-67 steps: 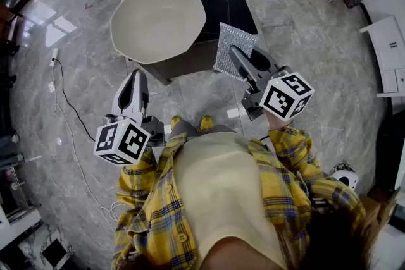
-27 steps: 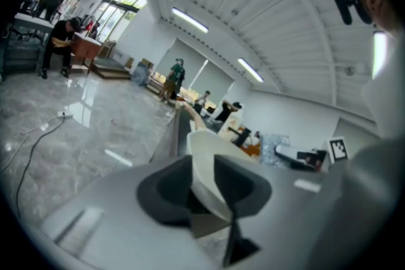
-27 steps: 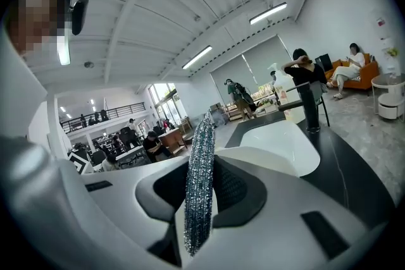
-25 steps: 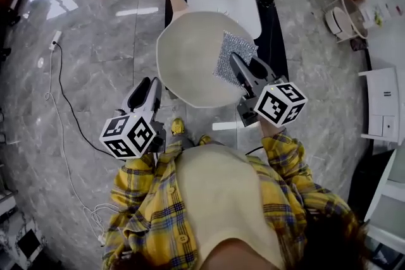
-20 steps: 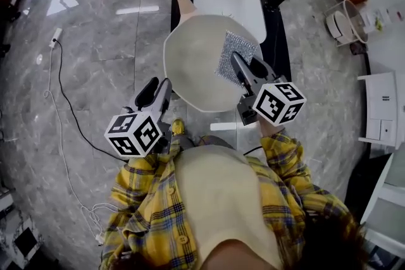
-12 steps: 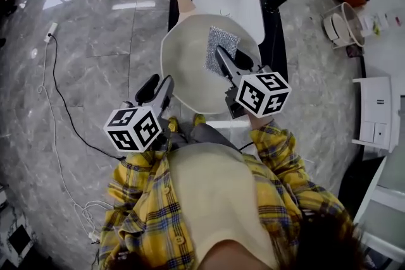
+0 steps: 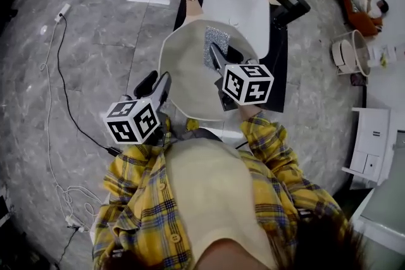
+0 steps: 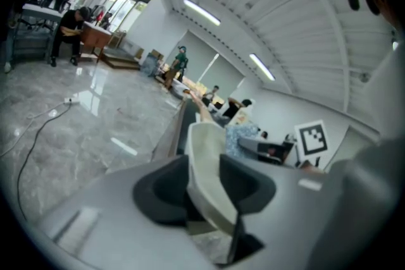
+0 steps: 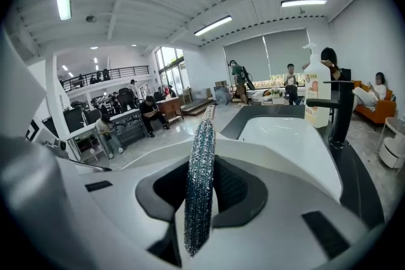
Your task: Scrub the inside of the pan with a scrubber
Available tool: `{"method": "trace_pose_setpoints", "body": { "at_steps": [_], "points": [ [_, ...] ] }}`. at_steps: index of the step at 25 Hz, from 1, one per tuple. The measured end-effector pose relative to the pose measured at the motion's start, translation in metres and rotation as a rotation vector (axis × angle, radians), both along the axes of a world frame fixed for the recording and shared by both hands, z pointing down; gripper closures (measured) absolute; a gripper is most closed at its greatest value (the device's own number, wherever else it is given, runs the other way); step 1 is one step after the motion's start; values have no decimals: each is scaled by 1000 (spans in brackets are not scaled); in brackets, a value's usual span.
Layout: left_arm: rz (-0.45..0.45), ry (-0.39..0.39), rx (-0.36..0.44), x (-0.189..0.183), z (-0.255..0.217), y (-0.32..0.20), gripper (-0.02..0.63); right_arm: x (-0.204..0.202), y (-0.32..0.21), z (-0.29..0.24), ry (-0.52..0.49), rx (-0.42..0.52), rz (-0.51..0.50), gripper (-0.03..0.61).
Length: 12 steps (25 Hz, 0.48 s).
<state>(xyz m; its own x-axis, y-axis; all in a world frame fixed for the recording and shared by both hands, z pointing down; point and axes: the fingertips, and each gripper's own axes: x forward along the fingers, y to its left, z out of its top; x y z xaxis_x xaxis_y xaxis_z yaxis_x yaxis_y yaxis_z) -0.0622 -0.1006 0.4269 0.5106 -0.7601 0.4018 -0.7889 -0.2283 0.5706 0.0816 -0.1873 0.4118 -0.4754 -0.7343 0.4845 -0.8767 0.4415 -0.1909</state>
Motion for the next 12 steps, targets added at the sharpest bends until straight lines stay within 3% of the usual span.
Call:
{"method": "trace_pose_setpoints", "body": {
  "at_steps": [7, 12],
  "points": [
    [-60, -63, -5, -3, 3, -4, 542, -6, -21, 4, 54, 51, -17, 491],
    [-63, -83, -5, -5, 8, -8, 561, -14, -36, 8, 80, 125, 4, 491]
  ]
}}
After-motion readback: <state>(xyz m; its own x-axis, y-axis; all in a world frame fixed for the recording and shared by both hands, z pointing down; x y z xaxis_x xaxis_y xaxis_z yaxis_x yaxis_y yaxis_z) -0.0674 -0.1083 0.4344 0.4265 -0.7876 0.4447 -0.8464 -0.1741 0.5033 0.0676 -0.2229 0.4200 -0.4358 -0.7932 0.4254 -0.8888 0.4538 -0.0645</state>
